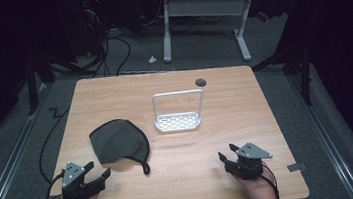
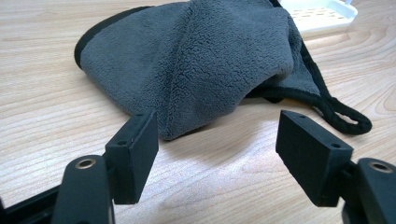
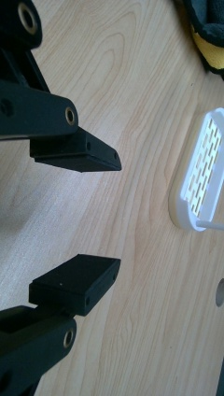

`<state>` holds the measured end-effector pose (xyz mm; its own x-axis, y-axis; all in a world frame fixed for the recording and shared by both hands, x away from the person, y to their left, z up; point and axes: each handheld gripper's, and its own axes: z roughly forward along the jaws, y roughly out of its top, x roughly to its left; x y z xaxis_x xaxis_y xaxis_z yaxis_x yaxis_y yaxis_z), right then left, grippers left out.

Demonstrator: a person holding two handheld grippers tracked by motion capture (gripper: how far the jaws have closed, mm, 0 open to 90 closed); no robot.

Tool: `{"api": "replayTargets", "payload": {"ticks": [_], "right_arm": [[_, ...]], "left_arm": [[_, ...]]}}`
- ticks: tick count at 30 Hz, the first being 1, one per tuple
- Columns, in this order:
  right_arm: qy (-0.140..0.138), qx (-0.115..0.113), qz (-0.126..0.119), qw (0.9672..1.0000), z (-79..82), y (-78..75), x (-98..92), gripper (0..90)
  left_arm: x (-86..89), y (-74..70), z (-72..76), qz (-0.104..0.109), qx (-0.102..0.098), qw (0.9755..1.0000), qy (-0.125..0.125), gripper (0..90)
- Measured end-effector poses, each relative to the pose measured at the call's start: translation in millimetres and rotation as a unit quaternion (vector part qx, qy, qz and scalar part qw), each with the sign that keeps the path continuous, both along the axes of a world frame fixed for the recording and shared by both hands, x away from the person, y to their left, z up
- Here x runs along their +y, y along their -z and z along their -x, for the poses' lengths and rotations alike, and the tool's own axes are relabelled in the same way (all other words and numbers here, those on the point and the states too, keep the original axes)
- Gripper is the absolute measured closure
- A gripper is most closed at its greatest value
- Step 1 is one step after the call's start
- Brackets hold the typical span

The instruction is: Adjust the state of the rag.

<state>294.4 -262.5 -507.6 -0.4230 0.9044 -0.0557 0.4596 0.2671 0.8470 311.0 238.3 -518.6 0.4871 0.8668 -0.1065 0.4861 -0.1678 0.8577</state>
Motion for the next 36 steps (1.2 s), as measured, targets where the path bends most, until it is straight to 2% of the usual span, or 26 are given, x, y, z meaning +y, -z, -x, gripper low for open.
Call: {"api": "replayTargets", "payload": {"ticks": [7, 12, 15, 17, 18, 19, 21, 22, 23, 24, 26, 28, 30, 33, 34, 36], "right_arm": [[0.000, 0.002, 0.001, 1.0000, -0.2, 0.2, 0.1, 46.8], [0.003, 0.002, 0.000, 1.0000, 0.2, -0.3, -0.5, 46.8], [0.002, 0.003, 0.001, 1.0000, 0.0, 0.2, -0.5, 46.8], [0.000, 0.005, 0.001, 1.0000, -0.6, 0.7, 0.5, 46.8], [0.000, 0.005, 0.001, 1.0000, -0.6, 0.7, 0.5, 46.8], [-0.001, 0.005, 0.001, 1.0000, -0.6, 0.8, 0.8, 46.8], [-0.002, 0.006, 0.002, 1.0000, -1.0, 1.1, 1.4, 46.8], [-0.002, 0.006, 0.002, 1.0000, -1.0, 1.0, 1.4, 46.8], [-0.002, 0.006, 0.001, 1.0000, -0.9, 0.9, 1.4, 46.8], [-0.002, 0.005, 0.002, 1.0000, -0.9, 0.7, 1.4, 46.8], [-0.002, 0.006, 0.001, 1.0000, -0.5, 0.6, 1.3, 46.8], [-0.002, 0.006, 0.002, 1.0000, -0.5, 0.8, 1.1, 46.8], [-0.002, 0.006, 0.001, 1.0000, -1.1, 1.0, 0.8, 46.8], [-0.002, 0.006, 0.001, 1.0000, -1.3, 1.1, 0.9, 46.8], [-0.005, 0.006, 0.003, 1.0000, -1.3, 1.2, 1.0, 46.9], [-0.004, 0.007, 0.003, 1.0000, -1.1, 1.4, 2.0, 46.8]], "left_arm": [[0.2, 0.0, -0.3, 0.005, 0.001, 1.0000, 0.000, 30.3], [-0.6, -3.5, -0.6, 0.016, -0.005, 0.9999, 0.002, 30.3], [-1.4, -10.2, -3.4, 0.030, -0.011, 0.9995, 0.006, 30.4], [-0.6, -21.4, -12.1, 0.055, -0.015, 0.9984, 0.009, 31.3], [-0.6, -21.4, -12.1, 0.055, -0.015, 0.9984, 0.009, 32.7], [-0.9, -25.7, -19.1, 0.063, -0.014, 0.9978, 0.013, 32.7], [-1.3, -28.4, -27.5, 0.062, -0.013, 0.9979, 0.011, 36.8], [-2.0, -29.2, -39.6, 0.064, -0.009, 0.9979, 0.002, 38.4], [-2.0, -29.2, -39.6, 0.064, -0.009, 0.9979, 0.002, 39.9], [-3.3, -28.7, -51.1, 0.069, 0.003, 0.9976, -0.005, 40.5], [-4.7, -28.3, -55.5, 0.068, 0.007, 0.9976, -0.005, 42.2], [-11.4, -26.6, -64.1, 0.065, 0.021, 0.9977, 0.000, 43.0], [-13.4, -26.2, -65.3, 0.063, 0.022, 0.9978, 0.000, 44.8], [-15.8, -23.4, -67.9, 0.062, 0.037, 0.9974, -0.001, 50.0], [-17.1, -21.9, -67.6, 0.053, 0.046, 0.9975, 0.000, 62.5], [-17.9, -22.1, -66.3, 0.048, 0.043, 0.9979, -0.001, 85.0]]}}
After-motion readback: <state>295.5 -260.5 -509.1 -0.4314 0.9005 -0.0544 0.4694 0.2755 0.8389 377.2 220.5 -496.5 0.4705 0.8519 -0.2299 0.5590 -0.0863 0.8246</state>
